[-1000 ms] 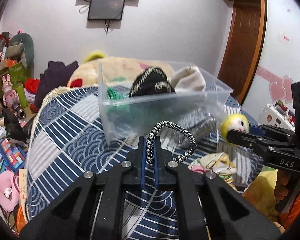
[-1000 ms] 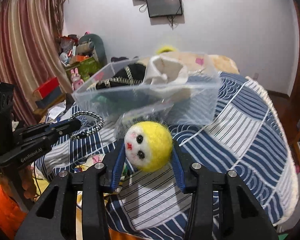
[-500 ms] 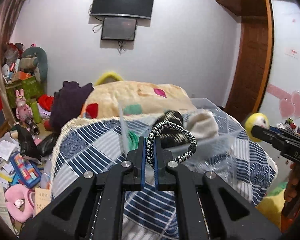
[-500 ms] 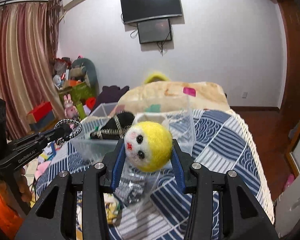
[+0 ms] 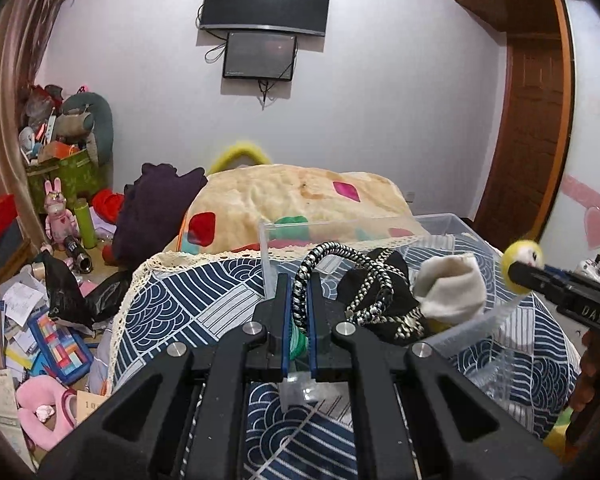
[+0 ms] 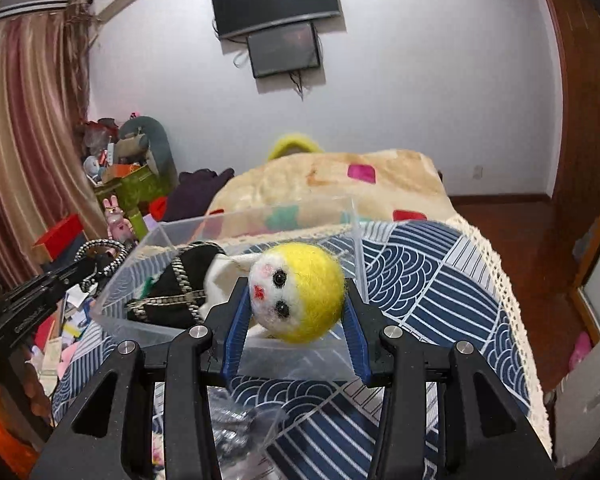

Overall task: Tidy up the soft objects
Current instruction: 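Drop the bracelet into the box with the left tool while the right tool drops the doll in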

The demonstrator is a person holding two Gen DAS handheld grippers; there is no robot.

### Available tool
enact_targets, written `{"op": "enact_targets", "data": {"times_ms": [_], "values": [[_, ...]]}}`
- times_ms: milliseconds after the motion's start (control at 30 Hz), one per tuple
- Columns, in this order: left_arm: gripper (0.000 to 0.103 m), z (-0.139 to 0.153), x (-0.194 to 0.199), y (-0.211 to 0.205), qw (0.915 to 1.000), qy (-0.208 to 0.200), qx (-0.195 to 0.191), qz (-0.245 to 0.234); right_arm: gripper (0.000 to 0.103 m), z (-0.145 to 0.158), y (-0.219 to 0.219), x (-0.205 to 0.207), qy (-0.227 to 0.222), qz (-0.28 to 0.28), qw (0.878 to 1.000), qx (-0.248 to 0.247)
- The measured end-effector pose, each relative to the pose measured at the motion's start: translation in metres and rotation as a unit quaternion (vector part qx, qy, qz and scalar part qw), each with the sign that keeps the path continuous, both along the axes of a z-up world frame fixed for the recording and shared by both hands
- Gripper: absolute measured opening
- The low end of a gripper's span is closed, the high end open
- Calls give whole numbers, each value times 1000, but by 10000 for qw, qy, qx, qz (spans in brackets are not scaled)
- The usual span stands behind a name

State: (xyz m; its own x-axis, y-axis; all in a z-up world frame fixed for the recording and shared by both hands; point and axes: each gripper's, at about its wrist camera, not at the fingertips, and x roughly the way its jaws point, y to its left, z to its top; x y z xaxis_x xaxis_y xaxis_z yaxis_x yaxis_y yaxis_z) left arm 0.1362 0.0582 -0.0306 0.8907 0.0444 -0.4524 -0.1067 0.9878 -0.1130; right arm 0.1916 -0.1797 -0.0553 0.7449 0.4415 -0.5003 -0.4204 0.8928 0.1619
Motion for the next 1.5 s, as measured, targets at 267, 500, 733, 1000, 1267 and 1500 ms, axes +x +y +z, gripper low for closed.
{"op": "enact_targets", "data": {"times_ms": [267,500,733,1000,1267,1500], "values": [[6,-16,23,-8,9996,245,152,36,40,-8,10,1,53,-42,9996,-267],[6,-26,26,-19,9988,391,261,-101,42,-5,14,-2,-13,27,9989,-457],[16,-28,21,-22,9979,545,250,-250,49,-3,12,-2,-20,87,9987,-503],[40,-23,6,-20,9983,484,37,-321,68,8,9,-7,-205,7,9990,-395],[70,-6,-20,-28,9989,202,117,-417,75,17,7,-27,-366,174,9989,-239],[95,-11,-41,-34,9985,204,104,-490,75,0,19,-45,-235,491,9976,-430]]}}
